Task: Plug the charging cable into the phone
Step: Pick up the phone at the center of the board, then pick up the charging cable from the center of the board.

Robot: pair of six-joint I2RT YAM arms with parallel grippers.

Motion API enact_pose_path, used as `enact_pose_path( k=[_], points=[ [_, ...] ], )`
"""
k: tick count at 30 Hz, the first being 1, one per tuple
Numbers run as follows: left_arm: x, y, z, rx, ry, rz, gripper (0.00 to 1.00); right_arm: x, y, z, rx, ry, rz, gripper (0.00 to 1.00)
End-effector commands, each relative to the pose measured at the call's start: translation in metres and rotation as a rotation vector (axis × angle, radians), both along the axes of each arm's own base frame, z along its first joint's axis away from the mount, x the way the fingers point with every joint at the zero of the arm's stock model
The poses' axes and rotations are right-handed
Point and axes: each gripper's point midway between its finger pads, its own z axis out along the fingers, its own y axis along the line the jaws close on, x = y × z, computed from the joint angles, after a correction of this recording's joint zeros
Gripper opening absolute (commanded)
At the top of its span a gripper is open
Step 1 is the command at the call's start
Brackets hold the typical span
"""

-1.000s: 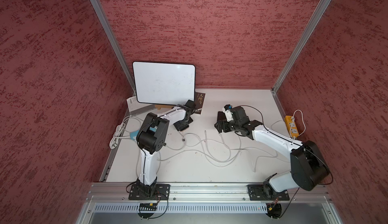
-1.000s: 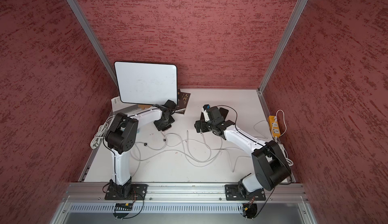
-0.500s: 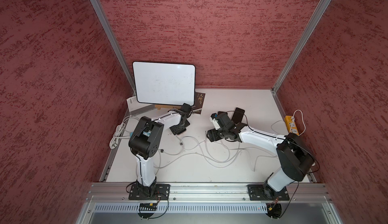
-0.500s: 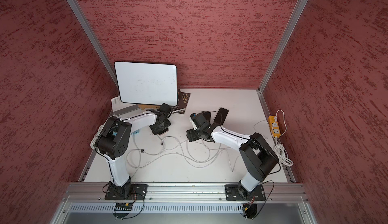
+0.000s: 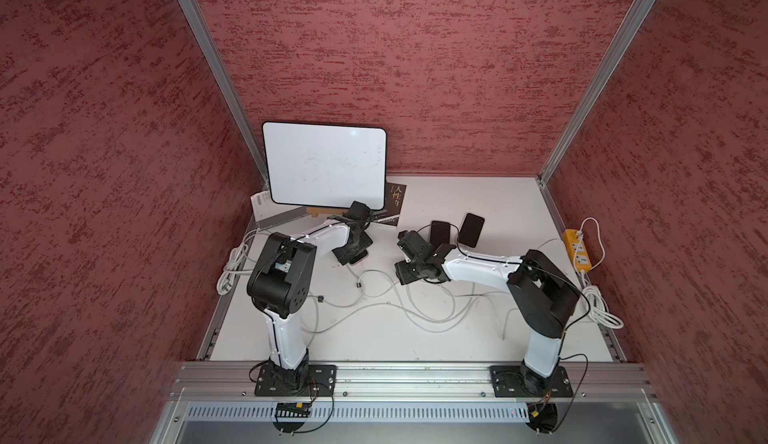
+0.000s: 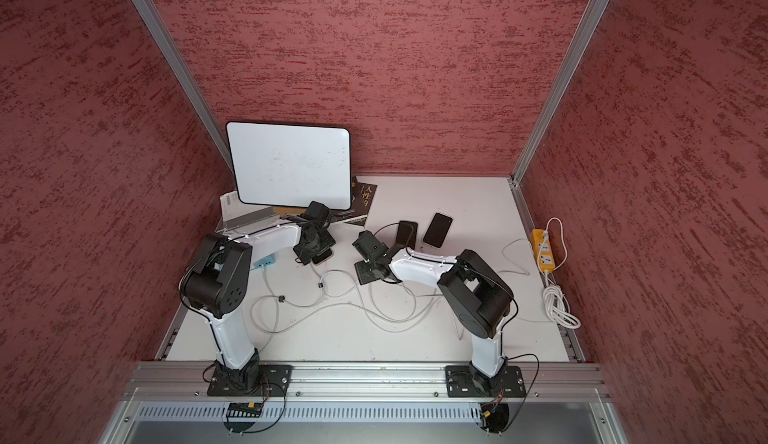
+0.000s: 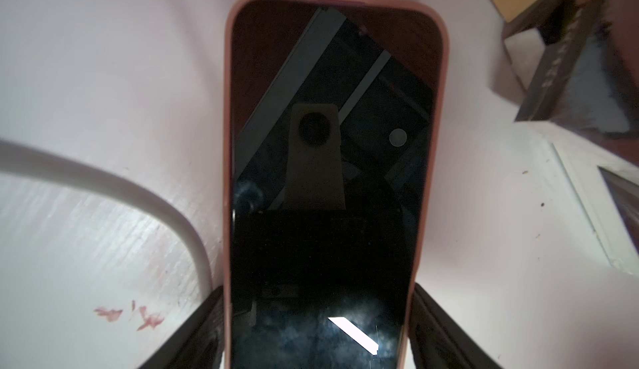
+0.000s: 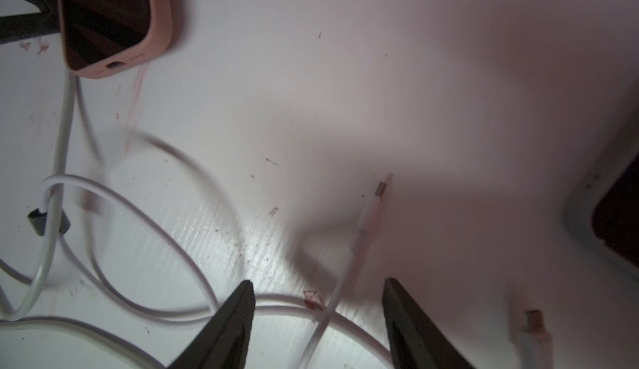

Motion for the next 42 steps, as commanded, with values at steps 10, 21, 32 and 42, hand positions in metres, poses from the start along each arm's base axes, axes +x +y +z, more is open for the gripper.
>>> enact_pose_path(
  k=[10,21,32,42],
  points=[
    [0.014,-0.012,0.042,-0.096,-0.157,-0.045,0.00,0.007,-0.002,-0.018,-0.108,-0.020,-0.047,0.52],
    [0.013,-0.008,0.040,-0.104,-0.149,-0.043,0.00,0.022,-0.012,-0.030,-0.217,-0.050,-0.100,0.39],
    [0.014,-0.004,0.038,-0.108,-0.148,-0.038,0.00,0.019,-0.016,-0.036,-0.234,-0.031,-0.114,0.33],
    [0.013,-0.004,0.034,-0.106,-0.138,-0.035,0.00,0.013,-0.026,-0.037,-0.250,-0.016,-0.139,0.33]
  ],
)
